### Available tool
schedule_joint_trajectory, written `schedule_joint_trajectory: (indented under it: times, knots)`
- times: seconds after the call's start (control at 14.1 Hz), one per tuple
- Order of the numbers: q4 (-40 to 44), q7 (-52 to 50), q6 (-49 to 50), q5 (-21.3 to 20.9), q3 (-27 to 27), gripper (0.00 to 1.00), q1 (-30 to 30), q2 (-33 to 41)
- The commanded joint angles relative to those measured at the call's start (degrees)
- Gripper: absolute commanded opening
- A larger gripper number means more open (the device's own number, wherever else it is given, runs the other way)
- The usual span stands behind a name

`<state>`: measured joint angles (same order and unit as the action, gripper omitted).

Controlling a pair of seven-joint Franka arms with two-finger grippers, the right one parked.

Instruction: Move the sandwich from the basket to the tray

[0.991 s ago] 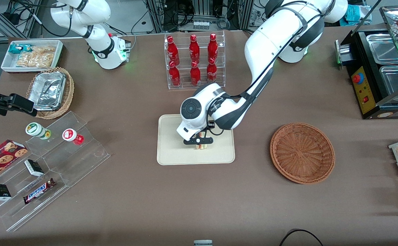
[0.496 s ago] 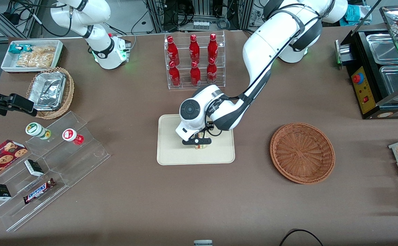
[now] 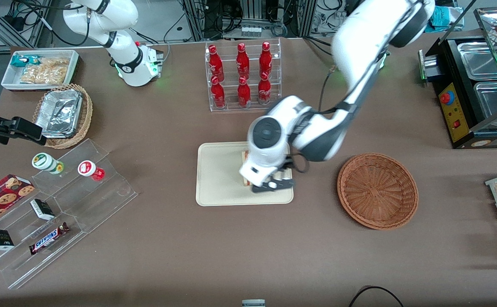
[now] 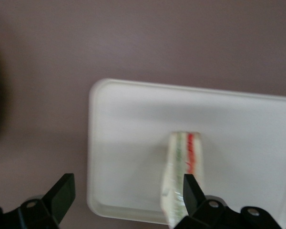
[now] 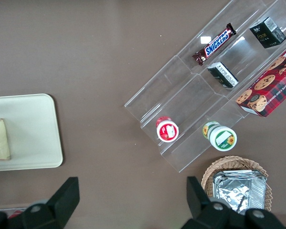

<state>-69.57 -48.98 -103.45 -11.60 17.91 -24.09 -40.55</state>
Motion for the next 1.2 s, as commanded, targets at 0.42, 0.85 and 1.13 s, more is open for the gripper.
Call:
schedule_joint_trajectory:
  times: [0.42,0.85,1.13]
  knots:
    - [-28.41,22.04,1.74,5.35,0.54,0.99,18.0,28.66]
    - [-26.68,35.86,13.35,11.43,0.37,1.0,28.39,38.53]
    - [-21.66,37.73,16.62,11.52,0.28,1.0,28.75,38.09]
